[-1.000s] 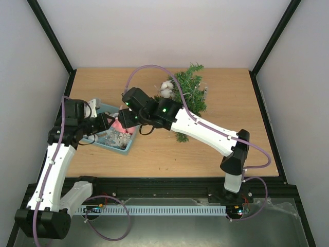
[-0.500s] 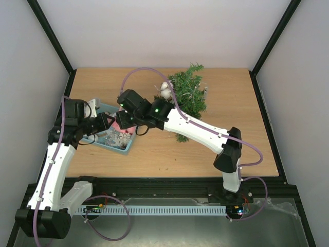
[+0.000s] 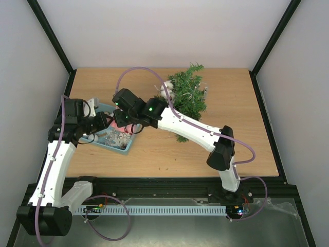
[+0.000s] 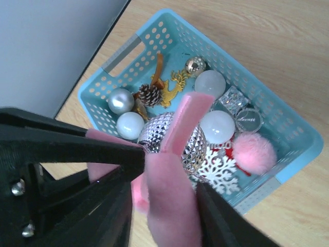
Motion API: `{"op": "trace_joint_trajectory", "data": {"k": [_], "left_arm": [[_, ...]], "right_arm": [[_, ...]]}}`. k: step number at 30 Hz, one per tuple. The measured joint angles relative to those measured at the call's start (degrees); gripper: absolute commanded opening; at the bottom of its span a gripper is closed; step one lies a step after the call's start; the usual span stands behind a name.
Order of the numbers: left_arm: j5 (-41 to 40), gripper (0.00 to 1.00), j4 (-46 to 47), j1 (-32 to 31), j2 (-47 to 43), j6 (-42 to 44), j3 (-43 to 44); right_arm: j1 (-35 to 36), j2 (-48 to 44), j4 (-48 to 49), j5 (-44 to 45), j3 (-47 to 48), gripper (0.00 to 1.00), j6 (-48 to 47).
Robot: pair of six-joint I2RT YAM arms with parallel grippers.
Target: Decorate the small christmas tree
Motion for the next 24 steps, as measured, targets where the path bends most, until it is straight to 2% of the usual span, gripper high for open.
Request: {"op": "trace_joint_trajectory", "data": {"k": [4,5,10,13,20,24], "left_arm": [[0.0,0.08,0.2,0.3,0.3,0.0,0.0],[0.0,0.10,0.4,0.4,0.4,-0.1,0.0],[-0.6,0.27,0.9,2.1,1.3,-0.5,0.0],[-1.5,0.42,1.2,3.9,2.5,-0.9,0.1],[-2.6,0.57,1.9,7.6,4.2,-1.3,1.1],[-2.6,0.59,2.1,9.0,4.0,-1.7,2.5]], "right_arm": [[0.0,0.7,-0.1,0.1,0.0,0.06,-0.5],[0.0,0.9,-0.1,0.2,0.0,0.03,-0.3],[-0.6,2.3,-0.3,0.2,1.9,0.01,-0.3],[-1.6,3.5,-0.2,-0.4,3.5,0.01,-0.3],[-4.4,6.7,-0.2,-2.9,6.9,0.01,-0.2],[-4.9,6.6,-0.2,-4.6,6.9,0.01,-0.2]]}}
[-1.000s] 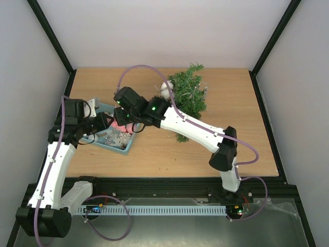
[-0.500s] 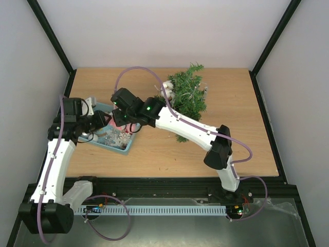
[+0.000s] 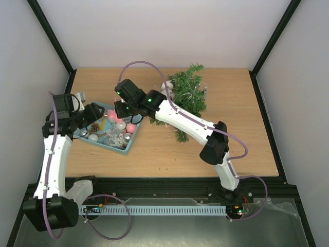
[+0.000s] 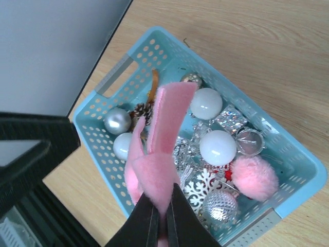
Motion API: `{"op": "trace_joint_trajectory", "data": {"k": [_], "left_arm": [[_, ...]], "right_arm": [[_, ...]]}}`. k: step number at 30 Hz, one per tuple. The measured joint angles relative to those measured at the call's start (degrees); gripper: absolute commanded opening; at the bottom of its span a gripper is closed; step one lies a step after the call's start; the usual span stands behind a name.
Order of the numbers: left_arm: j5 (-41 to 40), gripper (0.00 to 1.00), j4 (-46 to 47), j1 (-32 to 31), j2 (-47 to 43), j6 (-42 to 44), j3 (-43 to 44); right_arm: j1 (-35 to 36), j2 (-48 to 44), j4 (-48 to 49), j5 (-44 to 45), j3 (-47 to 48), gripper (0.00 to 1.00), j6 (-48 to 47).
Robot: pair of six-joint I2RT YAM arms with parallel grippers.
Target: Decorate the small christmas tree
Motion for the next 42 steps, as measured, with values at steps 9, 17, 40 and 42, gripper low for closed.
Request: {"op": "trace_joint_trajectory", "data": {"k": [9,17,40,42], "left_arm": [[0.8,0.63,1.0,1.4,-0.7,-0.2,3.8],[5.2,0.56,3.4,1.7,-2.4,-0.7,5.6],[-14.2,0.61,12.1,-49.4,11.0,-3.8,28.6],[-15.6,0.61,12.2,-52.1,13.4,-3.3,30.9]], "right_arm": [[0.3,-9.1,0.5,-6.5,-5.5,0.01,0.0],[-0.4,-32.6,3.0,-9.8,-18.2,0.01,0.1],[-54.6,-57.0,22.2,-50.4,-49.2,0.01,11.9],[-56.3,-56.6,26.0,-54.4,-50.8,0.01,14.4]]}}
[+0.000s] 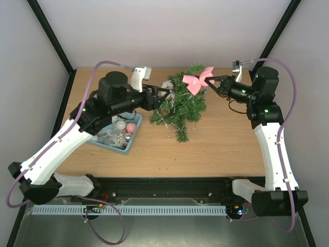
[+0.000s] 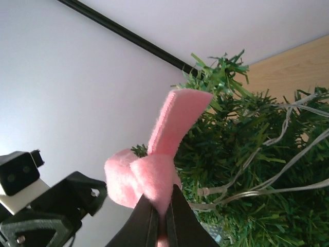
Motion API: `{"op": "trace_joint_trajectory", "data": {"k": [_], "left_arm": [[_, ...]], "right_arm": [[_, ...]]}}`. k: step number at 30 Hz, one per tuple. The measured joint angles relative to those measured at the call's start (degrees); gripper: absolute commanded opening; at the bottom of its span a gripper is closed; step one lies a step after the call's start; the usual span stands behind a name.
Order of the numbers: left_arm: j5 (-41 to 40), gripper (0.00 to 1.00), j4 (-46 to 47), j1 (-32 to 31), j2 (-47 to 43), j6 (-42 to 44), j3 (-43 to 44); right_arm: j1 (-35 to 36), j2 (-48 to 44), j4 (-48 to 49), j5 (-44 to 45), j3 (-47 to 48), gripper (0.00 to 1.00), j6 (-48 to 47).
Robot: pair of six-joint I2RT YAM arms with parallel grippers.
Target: Decorate the small christmas tree
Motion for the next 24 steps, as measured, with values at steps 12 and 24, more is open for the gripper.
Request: {"op": "trace_joint_trajectory", "data": {"k": [12,24], "left_arm": [[-10.5,0.62,-1.0,-12.7,9.1,1.1,6.6],[-13.1,0.62,0.3,-13.2,9.5,1.1,6.8]], "right_arm": [[-1.6,0.4,15.8,-9.8,-4.6,0.01,9.6],[-2.8,0.3,23.5,-14.4,-5.2,0.01,15.1]]}}
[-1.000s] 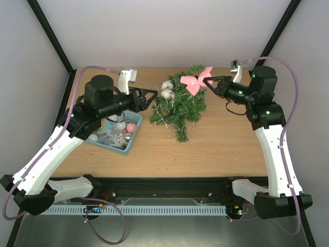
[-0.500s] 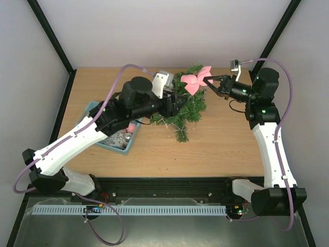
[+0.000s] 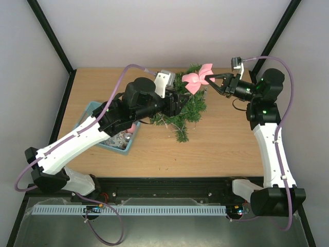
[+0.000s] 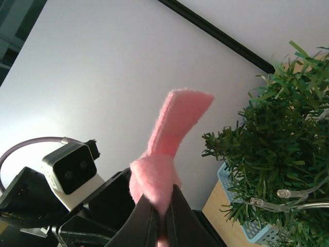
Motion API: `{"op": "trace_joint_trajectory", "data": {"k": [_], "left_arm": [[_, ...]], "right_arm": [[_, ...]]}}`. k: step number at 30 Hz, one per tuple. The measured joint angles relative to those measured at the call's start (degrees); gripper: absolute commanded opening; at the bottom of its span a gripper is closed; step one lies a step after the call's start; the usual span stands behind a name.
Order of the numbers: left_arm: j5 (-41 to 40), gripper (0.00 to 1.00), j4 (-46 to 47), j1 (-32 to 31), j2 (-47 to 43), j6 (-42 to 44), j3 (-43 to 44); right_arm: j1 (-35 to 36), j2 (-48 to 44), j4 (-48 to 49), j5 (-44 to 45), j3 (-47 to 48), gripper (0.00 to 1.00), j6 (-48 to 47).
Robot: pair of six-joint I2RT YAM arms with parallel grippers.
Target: Decorate the small christmas tree
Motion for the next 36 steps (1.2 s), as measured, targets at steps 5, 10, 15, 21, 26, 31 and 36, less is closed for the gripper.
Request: {"op": "trace_joint_trajectory", "data": {"k": [5,10,15,21,26,31,36], "left_arm": [[0.5,0.63,3.3,-0.1,0.7,-0.1,0.0],[0.5,0.62,6.5,-0.2,3.5,-0.2,1.7],[0.4,0.28,8.5,-0.3,6.6,-0.3,2.5],[-0.7,0.08,9.2,-0.3,7.4,-0.1,2.8],[-2.9,0.02,8.9,-0.3,7.5,0.2,3.3],[-4.8,0.02,8.0,-0.3,9.7,0.4,6.9],[-7.0,0.02,7.2,-0.3,11.9,0.4,7.6]], "right_arm": [[-0.6,-0.4,1.0,-1.2,0.0,0.01,1.0],[-0.6,-0.5,2.7,-2.0,-0.3,0.01,2.4],[-0.6,-0.5,3.6,-2.3,-0.5,0.01,3.0],[-0.6,0.2,3.7,-2.3,-1.1,0.02,2.8],[-0.6,2.2,2.8,-1.9,-1.0,0.01,0.5],[-0.6,5.0,-1.4,-1.3,0.5,0.01,-4.2],[-0.6,7.2,-7.8,0.5,3.6,0.01,-10.3]]}}
